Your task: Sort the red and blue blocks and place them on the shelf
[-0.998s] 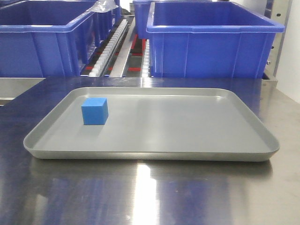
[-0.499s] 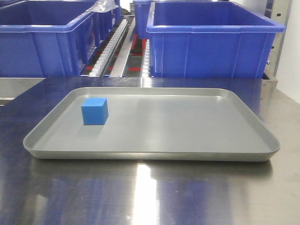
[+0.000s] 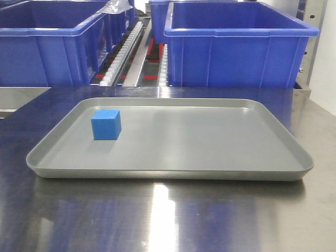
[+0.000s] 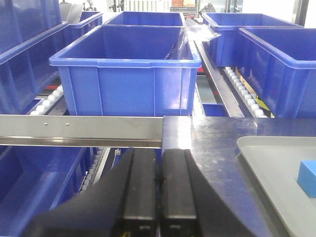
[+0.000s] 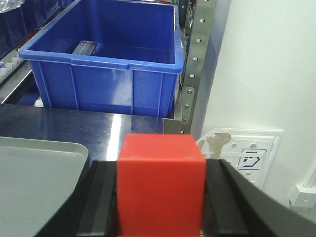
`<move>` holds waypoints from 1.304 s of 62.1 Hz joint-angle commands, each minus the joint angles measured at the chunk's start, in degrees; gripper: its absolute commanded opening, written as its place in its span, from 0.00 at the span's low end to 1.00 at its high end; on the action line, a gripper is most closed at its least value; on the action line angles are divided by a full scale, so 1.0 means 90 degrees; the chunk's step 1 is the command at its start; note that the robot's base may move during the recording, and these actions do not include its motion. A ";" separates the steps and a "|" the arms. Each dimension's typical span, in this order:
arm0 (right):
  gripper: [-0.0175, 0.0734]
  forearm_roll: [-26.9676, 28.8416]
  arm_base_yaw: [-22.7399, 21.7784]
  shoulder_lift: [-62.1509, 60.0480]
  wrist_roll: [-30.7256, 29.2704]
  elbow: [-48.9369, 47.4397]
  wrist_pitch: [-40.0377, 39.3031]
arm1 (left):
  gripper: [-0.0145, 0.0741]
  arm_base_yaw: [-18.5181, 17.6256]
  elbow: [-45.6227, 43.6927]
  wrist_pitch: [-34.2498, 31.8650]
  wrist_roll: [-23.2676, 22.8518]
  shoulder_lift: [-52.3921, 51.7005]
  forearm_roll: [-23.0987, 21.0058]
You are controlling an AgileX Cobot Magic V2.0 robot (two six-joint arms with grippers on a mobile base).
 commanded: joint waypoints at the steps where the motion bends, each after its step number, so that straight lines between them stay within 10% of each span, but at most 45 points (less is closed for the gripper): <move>1: 0.26 -0.0080 -0.0052 0.0038 -0.0065 -0.0180 -0.0532 | 0.30 0.0012 0.0157 -0.0563 -0.0021 -0.0116 -0.0020; 24: 0.26 -0.0080 -0.0052 0.0038 -0.0065 -0.0180 -0.0532 | 0.30 0.0012 0.0041 -0.0651 -0.0021 -0.0103 -0.0195; 40: 0.26 -0.0080 -0.0052 0.0038 -0.0065 -0.0180 -0.0532 | 0.30 0.0012 -0.1170 0.0797 -0.0021 0.0386 -0.0265; 81: 0.26 -0.0080 -0.0052 0.0038 -0.0065 -0.0180 -0.0532 | 0.31 -0.0104 -0.3978 0.2707 -0.0824 0.5229 -0.0240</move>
